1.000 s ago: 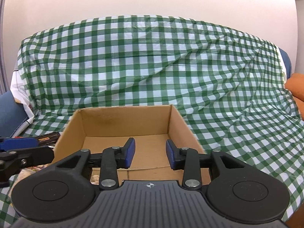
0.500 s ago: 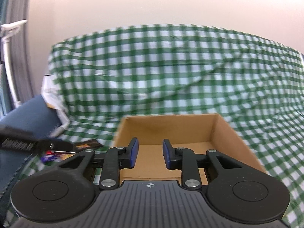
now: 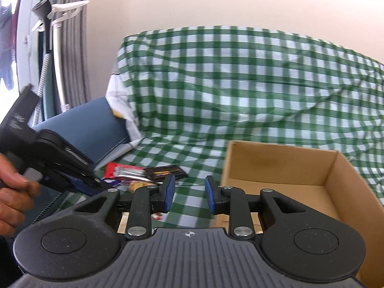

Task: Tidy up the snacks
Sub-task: 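Move both tools back to the snack pile, then grasp the white snack tube with the left tool while the right tool grasps the yellow wafer bar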

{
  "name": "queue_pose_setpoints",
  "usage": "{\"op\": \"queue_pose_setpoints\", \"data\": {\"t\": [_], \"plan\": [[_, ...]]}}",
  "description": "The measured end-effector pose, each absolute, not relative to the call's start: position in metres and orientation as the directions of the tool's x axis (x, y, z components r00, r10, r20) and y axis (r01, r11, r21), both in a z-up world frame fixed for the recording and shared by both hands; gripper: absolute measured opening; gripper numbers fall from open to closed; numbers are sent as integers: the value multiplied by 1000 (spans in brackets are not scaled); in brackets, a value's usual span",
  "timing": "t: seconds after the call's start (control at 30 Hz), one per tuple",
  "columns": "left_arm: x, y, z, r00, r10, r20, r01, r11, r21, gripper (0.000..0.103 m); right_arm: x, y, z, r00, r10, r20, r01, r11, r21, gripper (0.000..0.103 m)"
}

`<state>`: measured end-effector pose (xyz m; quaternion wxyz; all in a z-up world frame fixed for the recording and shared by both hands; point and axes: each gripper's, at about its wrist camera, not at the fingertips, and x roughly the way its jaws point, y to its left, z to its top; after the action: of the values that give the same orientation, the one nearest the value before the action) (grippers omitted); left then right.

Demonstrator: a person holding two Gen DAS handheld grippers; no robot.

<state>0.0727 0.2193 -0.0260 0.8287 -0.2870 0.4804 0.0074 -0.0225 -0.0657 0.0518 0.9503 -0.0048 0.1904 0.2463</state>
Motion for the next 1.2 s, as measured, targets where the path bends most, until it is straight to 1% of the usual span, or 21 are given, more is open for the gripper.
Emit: {"op": "queue_pose_setpoints", "data": {"t": [0.07, 0.2, 0.4, 0.57, 0.7, 0.93, 1.0, 1.07, 1.13, 1.2], "plan": [[77, 214, -34, 509, -271, -817, -293, 838, -461, 29, -23, -54, 50, 789, 490, -371, -496, 864, 84, 26], [81, 211, -44, 464, -284, -839, -300, 841, -450, 35, -27, -36, 44, 751, 533, -389, -551, 831, 76, 26], [85, 209, -51, 432, -275, -859, -324, 842, -432, 48, -26, -11, 30, 706, 547, -450, -590, 805, 53, 26], [85, 213, -53, 428, -275, -861, -342, 833, -436, 48, -20, 8, 17, 670, 525, -525, -595, 803, 44, 26], [86, 211, -57, 411, -270, -871, -346, 837, -423, 48, -11, 21, 2, 620, 499, -605, -586, 807, 64, 26], [93, 195, -63, 367, -257, -894, -312, 871, -379, 48, 8, 33, -24, 490, 508, -708, -556, 808, 196, 34], [95, 190, -66, 349, -250, -903, -297, 885, -360, 50, 11, 37, -33, 448, 506, -737, -547, 807, 222, 34], [98, 184, -69, 334, -242, -911, -280, 897, -341, 56, 13, 41, -41, 440, 490, -753, -538, 815, 216, 34], [100, 180, -70, 326, -230, -917, -261, 910, -321, 58, 14, 39, -41, 441, 489, -753, -529, 819, 222, 34], [102, 176, -73, 315, -213, -925, -250, 922, -297, 58, 15, 37, -43, 445, 464, -766, -517, 831, 203, 34]]}}
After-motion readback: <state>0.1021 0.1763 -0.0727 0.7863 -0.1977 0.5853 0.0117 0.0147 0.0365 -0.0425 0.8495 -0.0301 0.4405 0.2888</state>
